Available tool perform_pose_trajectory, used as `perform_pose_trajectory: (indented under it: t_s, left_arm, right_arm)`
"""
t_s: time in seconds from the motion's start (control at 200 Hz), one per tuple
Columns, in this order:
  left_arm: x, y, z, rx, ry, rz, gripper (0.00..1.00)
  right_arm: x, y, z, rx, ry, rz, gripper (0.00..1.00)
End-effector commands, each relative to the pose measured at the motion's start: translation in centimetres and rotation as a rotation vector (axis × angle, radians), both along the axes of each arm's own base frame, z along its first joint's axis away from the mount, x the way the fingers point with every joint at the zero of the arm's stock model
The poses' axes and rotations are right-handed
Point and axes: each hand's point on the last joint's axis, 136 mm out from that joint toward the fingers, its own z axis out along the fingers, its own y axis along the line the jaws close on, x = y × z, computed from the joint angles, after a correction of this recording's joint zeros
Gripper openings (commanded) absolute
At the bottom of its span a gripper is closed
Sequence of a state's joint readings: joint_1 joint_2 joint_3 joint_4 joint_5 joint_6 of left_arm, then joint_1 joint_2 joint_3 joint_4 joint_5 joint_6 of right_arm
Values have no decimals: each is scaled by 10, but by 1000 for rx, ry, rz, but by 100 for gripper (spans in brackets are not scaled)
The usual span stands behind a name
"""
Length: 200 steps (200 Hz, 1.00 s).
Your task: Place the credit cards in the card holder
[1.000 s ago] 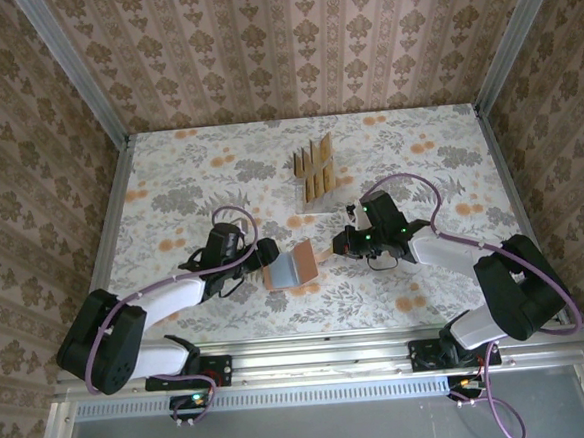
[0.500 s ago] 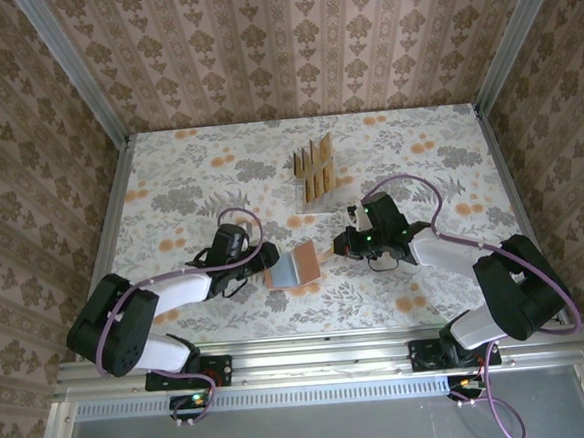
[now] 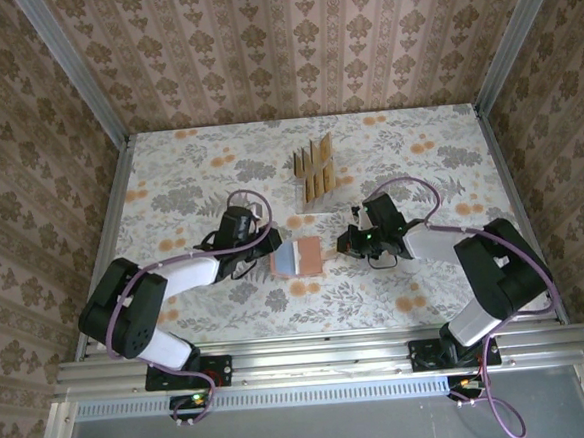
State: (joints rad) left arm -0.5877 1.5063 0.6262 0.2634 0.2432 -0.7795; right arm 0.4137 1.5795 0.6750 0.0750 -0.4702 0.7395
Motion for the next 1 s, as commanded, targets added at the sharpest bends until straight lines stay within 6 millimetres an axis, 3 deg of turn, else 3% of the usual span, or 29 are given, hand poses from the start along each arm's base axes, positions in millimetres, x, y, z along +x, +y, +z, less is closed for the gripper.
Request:
perform_pose_trajectory:
  t_s: [0.0,0.06,0.115,0.275,0.295,0.405,0.515,0.66,0.85,0.995]
  left_arm:
    - [8,-1,6,45,-14,-32,0]
    - [8,-1,7,60,-12,-41,0]
    - [8,-1,7,68,-11,-45,0]
    - [6,1,3,84,6,-46,0]
    - [6,1,2,86,9,-45,0]
    - [6,2,0,93,17,-42,0]
    - [5,2,-1,97,29,-34,0]
    - [5,2,-1,117,42,-23,0]
    - [4,1,-2,130,51,-22,0]
    - [4,1,-1,136,51,-22,0]
  right_arm:
    - [16,-2,10,-4,-30,-31,18]
    - [13,-5,13,-12,-32,-38,31]
    - [10,-10,17,-29,-41,-51,37]
    - [-3,-25,30,-76,-67,-79,40]
    - [-4,-26,39,-70,-92,-82,39]
    - [-11,-25,53,-74,-125,-75,38]
    - [-15,-10,60,-62,-142,-41,35]
    - [-16,27,60,-48,-147,35,30]
    - [-18,73,35,-65,-106,125,24]
    - [-19,82,10,-90,-64,132,19]
